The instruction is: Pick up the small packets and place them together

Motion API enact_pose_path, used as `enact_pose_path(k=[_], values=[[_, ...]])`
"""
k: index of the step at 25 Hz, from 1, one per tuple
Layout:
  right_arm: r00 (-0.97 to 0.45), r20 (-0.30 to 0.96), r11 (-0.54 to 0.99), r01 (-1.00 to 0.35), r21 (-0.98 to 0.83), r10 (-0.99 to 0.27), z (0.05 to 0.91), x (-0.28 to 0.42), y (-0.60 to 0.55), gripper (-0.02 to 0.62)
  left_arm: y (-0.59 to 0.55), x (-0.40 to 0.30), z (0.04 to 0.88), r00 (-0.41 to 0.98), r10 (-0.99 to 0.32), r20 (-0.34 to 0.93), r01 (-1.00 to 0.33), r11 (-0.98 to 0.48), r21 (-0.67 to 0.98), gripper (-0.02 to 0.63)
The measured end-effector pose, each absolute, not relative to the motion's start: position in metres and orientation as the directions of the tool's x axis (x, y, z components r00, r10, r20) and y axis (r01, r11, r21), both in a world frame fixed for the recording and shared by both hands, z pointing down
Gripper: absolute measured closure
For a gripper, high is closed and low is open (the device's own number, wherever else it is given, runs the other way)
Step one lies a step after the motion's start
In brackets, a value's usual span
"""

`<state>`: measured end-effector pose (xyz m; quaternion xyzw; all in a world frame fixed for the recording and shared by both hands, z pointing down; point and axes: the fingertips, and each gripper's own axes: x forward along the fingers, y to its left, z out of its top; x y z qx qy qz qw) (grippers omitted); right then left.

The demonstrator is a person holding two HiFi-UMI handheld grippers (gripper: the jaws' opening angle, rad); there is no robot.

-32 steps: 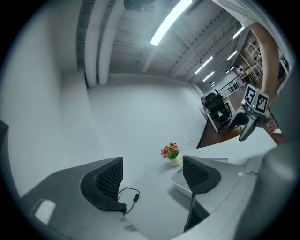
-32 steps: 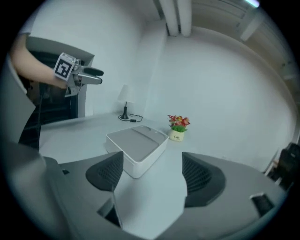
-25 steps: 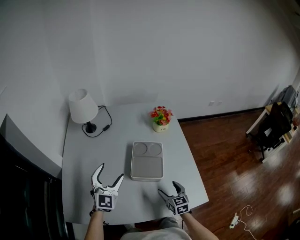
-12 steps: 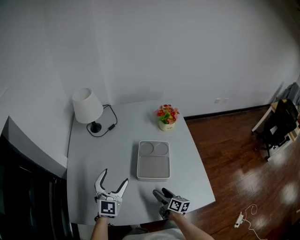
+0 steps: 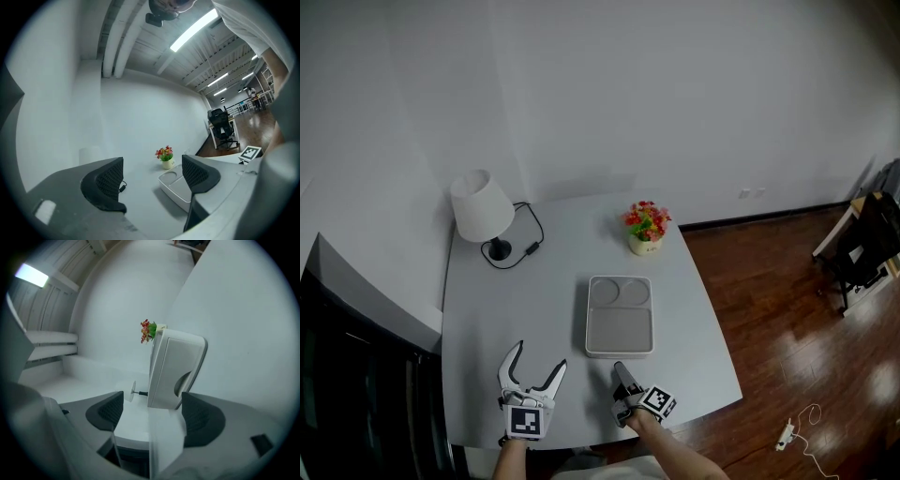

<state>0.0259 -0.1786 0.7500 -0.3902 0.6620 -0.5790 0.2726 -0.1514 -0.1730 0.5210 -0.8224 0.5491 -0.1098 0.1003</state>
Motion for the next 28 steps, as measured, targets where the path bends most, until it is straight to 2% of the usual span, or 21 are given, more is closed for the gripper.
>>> enact_pose_path(k=[10, 18, 20, 22, 28], values=[[-0.437, 0.066, -0.066, -0.014, -0.998, -0.897, 0.759, 0.021, -0.210, 0.209, -0.170, -0.144, 0.509, 0.392, -0.920, 0.032, -0.894, -0.388, -0.222, 0.224], [-0.351, 0.042, -0.052, 0.020, -0.998, -0.935, 0.768, 0.031, -0.230, 0.212, -0.171, -0.139, 0.502, 0.380, -0.925, 0.016, -0.906, -0.375, -0.197, 0.225], [-0.332, 0.039, -0.057, 0.046, -0.997, -0.943, 0.768, 0.030, -0.228, 0.245, -0.171, -0.143, 0.502, 0.370, -0.929, 0.015, -0.910, -0.366, -0.193, 0.225], [-0.323, 0.035, -0.059, 0.064, -0.996, -0.946, 0.775, 0.032, -0.226, 0.314, -0.171, -0.146, 0.503, 0.361, -0.932, 0.023, -0.913, -0.359, -0.193, 0.225], [-0.313, 0.027, -0.055, 0.078, -0.995, -0.949, 0.776, 0.034, -0.225, 0.344, -0.167, -0.153, 0.511, 0.337, -0.940, 0.044, -0.924, -0.340, -0.178, 0.227]])
